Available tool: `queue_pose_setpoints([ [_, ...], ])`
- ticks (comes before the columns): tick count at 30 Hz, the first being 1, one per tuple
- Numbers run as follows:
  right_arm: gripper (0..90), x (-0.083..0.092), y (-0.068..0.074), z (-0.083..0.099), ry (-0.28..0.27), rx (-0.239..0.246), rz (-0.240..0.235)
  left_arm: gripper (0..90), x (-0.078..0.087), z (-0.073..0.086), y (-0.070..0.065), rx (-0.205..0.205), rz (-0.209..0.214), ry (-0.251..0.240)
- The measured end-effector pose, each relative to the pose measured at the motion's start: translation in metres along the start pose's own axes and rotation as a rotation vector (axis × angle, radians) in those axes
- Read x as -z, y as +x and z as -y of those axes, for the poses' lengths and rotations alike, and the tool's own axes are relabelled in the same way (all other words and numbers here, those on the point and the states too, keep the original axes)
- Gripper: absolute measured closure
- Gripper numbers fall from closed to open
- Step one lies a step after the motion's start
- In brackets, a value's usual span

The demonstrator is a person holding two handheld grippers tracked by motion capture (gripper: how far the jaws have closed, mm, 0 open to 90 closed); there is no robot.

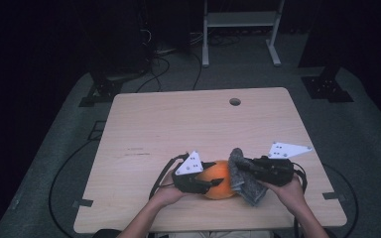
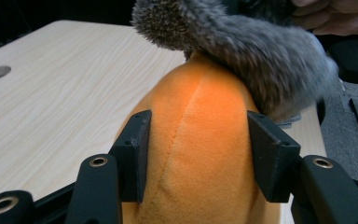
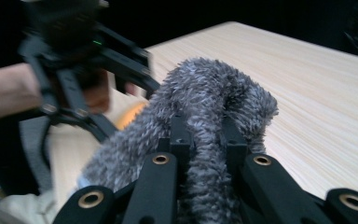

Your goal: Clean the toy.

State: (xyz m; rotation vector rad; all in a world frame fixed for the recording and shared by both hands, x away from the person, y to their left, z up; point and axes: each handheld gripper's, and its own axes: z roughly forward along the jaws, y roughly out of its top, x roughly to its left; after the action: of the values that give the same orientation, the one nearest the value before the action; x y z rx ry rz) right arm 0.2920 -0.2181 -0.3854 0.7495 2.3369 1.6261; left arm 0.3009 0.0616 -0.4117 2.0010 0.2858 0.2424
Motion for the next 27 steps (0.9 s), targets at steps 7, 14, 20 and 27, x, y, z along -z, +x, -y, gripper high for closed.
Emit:
queue_pose_setpoints([
  [7,79.5,-0.015,0.001,0.006,0.056,0.014,0.009,46.6,0.007,0.002,0.004,0.013,-0.021,0.010],
  [14,79.5,-0.009,-0.003,0.008,0.044,-0.010,0.005,46.9,0.003,0.003,0.002,0.012,-0.020,0.011],
  [20,79.6,-0.021,0.006,0.007,0.073,0.032,-0.018,35.2,0.003,0.003,0.003,0.015,0.017,0.026],
  [27,79.6,-0.016,-0.001,0.017,0.087,0.011,-0.006,11.7,0.010,0.014,0.021,0.088,0.066,0.048],
])
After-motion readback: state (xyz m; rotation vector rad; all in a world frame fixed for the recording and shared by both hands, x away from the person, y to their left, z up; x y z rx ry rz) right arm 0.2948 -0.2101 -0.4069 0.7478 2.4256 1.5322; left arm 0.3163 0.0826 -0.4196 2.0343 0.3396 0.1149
